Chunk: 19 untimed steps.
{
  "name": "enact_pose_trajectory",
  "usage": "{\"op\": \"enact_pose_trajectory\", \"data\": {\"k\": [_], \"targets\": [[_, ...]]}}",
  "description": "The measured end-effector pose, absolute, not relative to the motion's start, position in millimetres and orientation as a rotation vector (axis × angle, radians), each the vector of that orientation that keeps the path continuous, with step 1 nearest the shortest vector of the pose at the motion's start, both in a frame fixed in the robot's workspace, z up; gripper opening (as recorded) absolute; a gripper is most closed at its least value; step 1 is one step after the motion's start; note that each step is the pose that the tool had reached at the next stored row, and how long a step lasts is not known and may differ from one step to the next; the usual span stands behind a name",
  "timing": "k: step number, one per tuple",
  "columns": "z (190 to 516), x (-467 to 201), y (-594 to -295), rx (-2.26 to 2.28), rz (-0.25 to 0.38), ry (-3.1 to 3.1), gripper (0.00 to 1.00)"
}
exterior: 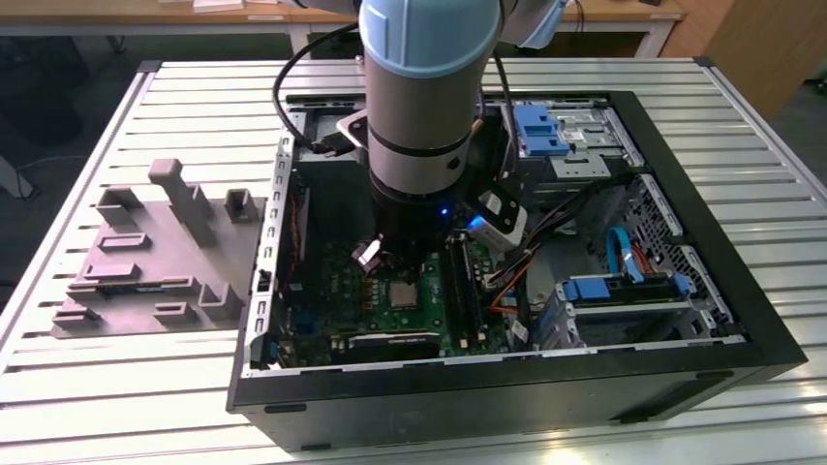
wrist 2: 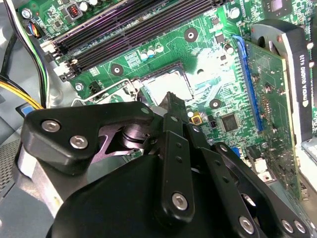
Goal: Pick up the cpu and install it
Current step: 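Close the cpu cover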
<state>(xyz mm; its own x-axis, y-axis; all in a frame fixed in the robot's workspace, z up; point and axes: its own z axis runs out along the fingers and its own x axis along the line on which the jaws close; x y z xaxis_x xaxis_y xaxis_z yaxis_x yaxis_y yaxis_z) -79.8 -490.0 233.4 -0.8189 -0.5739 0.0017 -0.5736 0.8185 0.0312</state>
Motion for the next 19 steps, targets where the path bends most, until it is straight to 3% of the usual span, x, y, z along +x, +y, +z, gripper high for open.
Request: {"op": "enact_pose_trajectory", "data": {"k": [3, 7, 19], "targets": [[233.4, -79.8, -490.1, 0.942, -0.050, -2.986, 0.11], [232.8, -79.8, -490.0, 0.970, -0.130, -2.991, 0.11], [229.5, -60.8, -482.7, 1.096, -0.131, -2.940, 0.11]]}}
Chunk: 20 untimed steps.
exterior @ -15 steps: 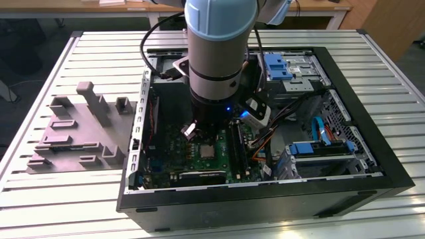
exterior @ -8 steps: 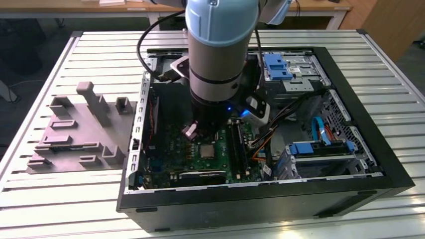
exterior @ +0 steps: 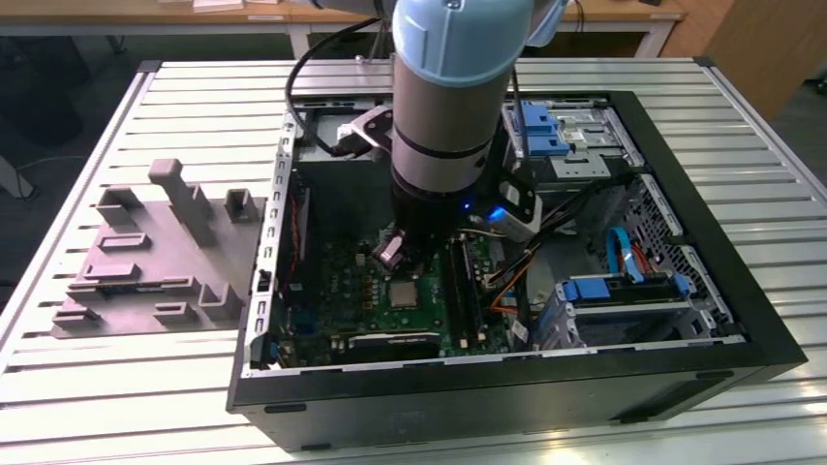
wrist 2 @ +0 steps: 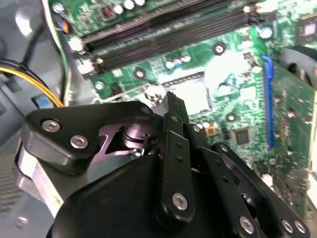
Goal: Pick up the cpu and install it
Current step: 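Close the cpu cover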
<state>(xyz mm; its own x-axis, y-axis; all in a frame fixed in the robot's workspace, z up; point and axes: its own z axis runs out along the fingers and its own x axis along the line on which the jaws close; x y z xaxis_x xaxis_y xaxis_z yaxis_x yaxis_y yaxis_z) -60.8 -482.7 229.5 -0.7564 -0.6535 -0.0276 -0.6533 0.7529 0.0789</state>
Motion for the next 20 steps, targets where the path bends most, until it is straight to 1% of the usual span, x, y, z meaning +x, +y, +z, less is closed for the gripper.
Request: {"op": "enact_pose_trajectory", "data": {"k": [10, 11, 16, 20], "targets": [[228.3, -45.9, -466.0, 1.095, -0.134, -2.937, 0.11], [228.1, -45.1, -465.9, 1.095, -0.141, -2.938, 0.11], [226.6, -41.7, -464.7, 1.101, -0.216, -2.950, 0.11], [225.0, -40.9, -460.0, 1.102, -0.233, -2.952, 0.11]]}}
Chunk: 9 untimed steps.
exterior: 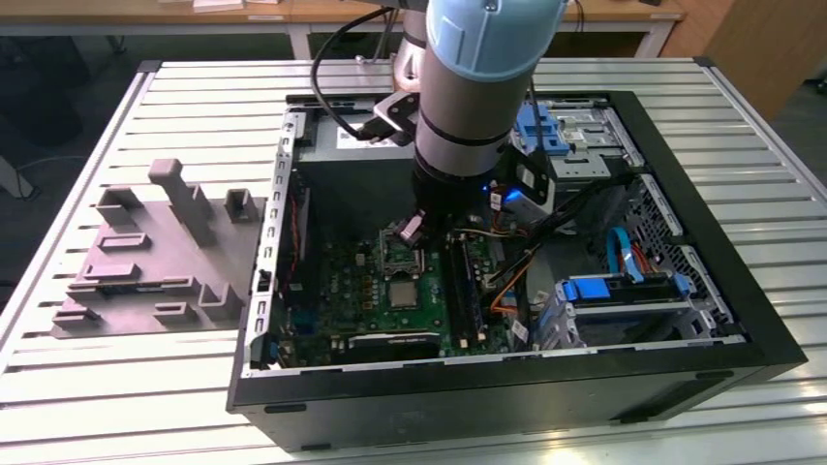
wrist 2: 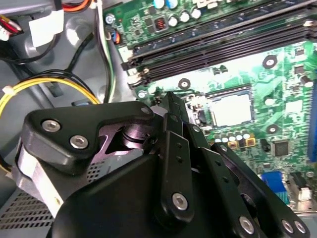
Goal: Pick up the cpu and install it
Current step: 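Close the cpu cover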
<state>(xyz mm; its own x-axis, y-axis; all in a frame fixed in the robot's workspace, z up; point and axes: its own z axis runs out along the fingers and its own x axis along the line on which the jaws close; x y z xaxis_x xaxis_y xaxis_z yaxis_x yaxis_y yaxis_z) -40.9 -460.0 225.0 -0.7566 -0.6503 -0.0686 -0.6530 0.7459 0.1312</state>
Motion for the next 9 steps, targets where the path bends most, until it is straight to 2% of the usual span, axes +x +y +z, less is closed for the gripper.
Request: {"op": "enact_pose_trajectory", "data": {"k": [9], "targets": [[222.0, -40.5, -453.3, -1.057, 0.231, 2.928, 0.11]]}}
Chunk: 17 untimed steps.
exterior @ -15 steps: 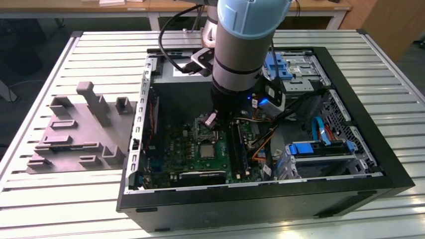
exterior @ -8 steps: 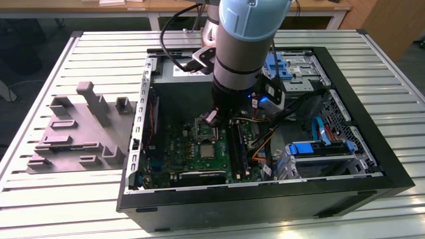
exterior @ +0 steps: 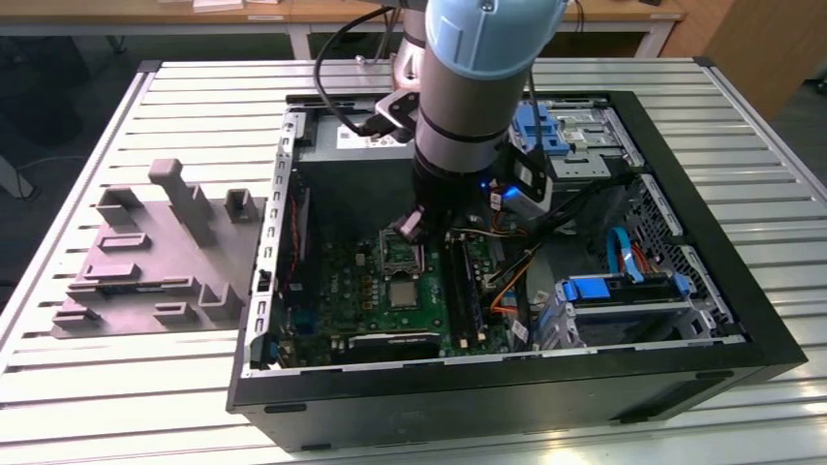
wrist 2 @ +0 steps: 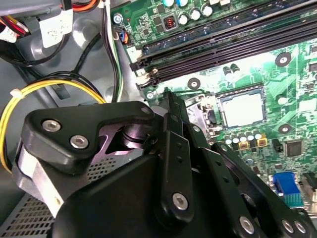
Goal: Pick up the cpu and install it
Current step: 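Close the cpu cover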
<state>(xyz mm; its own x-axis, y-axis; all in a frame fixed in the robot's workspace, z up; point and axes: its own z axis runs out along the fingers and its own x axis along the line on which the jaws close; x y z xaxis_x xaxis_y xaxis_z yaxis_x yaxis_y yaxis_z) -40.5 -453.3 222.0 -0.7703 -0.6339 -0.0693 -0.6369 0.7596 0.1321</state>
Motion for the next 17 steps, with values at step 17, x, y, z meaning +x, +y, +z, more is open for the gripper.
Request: {"op": "enact_pose_trajectory", "data": {"k": [17], "targets": [[214.6, -39.1, -446.2, -1.043, 0.248, 2.927, 0.11]]}}
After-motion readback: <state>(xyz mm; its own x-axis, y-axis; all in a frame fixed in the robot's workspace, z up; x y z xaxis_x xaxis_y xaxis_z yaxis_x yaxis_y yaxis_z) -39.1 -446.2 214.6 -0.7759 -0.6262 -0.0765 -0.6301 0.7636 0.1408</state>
